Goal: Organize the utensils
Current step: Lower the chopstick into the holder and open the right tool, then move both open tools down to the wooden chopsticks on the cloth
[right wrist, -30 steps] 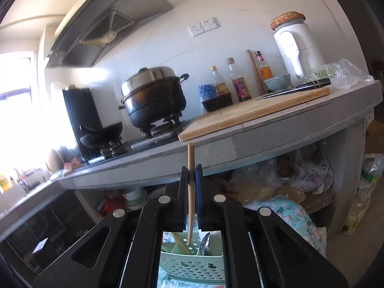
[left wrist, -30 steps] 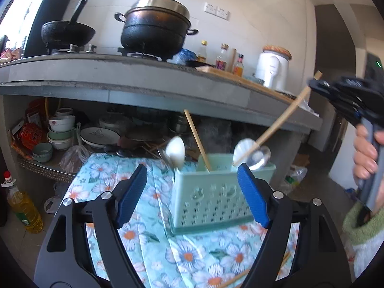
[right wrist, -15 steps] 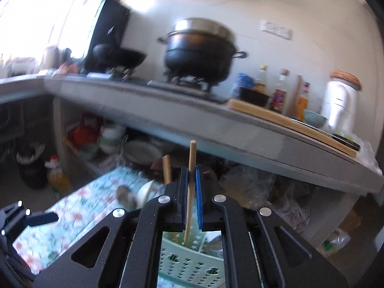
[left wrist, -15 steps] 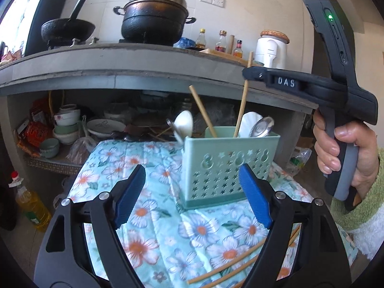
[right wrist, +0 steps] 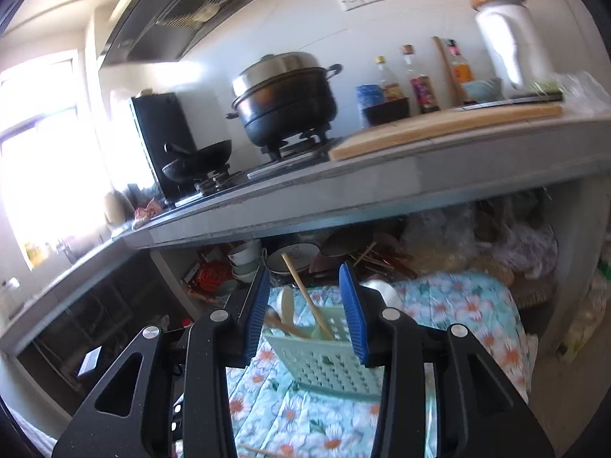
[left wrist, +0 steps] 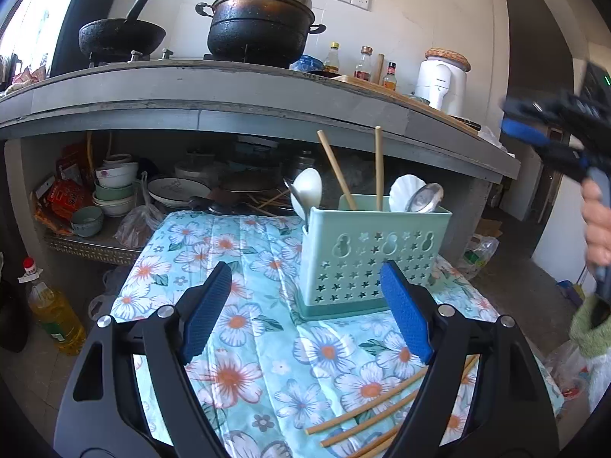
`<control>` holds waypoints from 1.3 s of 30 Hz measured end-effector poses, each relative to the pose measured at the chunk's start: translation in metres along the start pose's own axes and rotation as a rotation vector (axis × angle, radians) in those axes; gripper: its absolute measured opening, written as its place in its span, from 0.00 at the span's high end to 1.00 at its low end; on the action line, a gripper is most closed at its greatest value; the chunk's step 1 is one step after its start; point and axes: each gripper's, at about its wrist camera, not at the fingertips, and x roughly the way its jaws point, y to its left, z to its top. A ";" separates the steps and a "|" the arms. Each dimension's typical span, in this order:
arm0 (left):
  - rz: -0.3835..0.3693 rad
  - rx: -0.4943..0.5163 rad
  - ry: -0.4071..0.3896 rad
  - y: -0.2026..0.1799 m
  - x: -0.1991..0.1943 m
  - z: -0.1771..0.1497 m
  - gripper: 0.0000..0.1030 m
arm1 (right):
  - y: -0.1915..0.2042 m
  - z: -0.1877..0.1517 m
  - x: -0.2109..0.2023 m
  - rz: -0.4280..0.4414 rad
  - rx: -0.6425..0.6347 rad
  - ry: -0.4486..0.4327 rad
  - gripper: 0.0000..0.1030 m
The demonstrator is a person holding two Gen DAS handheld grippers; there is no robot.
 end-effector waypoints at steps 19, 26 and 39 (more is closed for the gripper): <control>-0.244 0.389 0.266 -0.112 0.018 -0.057 0.50 | -0.116 -0.169 -0.038 -0.273 0.474 0.310 0.50; -0.281 0.706 0.364 -0.176 0.043 -0.107 0.76 | -0.130 -0.175 -0.039 -0.235 0.511 0.307 0.50; -0.156 1.074 0.329 -0.209 0.066 -0.147 0.93 | -0.143 -0.187 -0.029 -0.176 0.558 0.320 0.50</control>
